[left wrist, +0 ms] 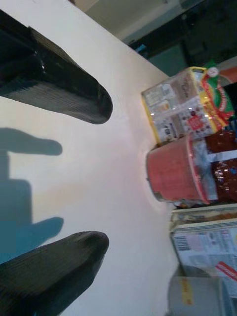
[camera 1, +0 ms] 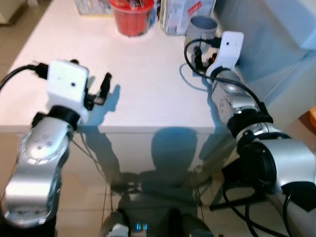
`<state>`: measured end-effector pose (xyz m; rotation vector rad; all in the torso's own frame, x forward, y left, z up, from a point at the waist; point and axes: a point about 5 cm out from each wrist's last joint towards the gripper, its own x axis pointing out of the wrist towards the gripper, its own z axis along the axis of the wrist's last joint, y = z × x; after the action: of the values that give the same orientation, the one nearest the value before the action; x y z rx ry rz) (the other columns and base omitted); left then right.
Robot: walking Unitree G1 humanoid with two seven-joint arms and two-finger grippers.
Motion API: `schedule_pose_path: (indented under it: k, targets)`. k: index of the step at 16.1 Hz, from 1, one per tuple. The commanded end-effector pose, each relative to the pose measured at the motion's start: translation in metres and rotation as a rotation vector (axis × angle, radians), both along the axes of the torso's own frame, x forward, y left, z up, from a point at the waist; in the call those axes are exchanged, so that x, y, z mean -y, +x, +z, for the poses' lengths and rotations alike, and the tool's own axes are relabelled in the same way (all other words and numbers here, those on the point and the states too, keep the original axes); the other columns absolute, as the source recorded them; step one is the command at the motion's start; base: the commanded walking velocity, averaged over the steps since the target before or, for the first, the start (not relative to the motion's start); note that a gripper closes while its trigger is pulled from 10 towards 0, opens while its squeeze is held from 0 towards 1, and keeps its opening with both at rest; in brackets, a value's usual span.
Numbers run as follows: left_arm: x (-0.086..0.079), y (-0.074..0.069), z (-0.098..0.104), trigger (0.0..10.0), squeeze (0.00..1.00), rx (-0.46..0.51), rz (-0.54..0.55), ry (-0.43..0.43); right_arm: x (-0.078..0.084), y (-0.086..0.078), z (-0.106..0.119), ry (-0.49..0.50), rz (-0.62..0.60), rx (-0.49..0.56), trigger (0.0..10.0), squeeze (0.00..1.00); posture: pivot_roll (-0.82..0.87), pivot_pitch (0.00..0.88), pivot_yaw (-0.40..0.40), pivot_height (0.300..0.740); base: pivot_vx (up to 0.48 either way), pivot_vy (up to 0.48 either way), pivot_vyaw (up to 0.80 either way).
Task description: Setting the table
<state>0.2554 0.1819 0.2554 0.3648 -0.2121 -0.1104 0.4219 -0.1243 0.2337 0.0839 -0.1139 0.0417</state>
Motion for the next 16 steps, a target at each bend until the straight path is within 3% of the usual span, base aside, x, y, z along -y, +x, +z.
schedule_pose_path:
  k: [1, 16]
  targets:
    - [0.0006, -0.0040, 0.0009, 10.0, 0.00, -0.001, -0.011, 0.008, 0.0009, 0.0006, 0.0003, 0.000, 0.006, -0.010, 10.0, 0.00, 0.22, 0.277, -0.090, 0.740, 0.000, 0.000, 0.00]
    - [0.0006, -0.0040, 0.0009, 10.0, 0.00, -0.001, -0.011, 0.008, 0.0009, 0.0006, 0.0003, 0.000, 0.006, -0.010, 10.0, 0.00, 0.22, 0.277, -0.090, 0.740, 0.000, 0.000, 0.00]
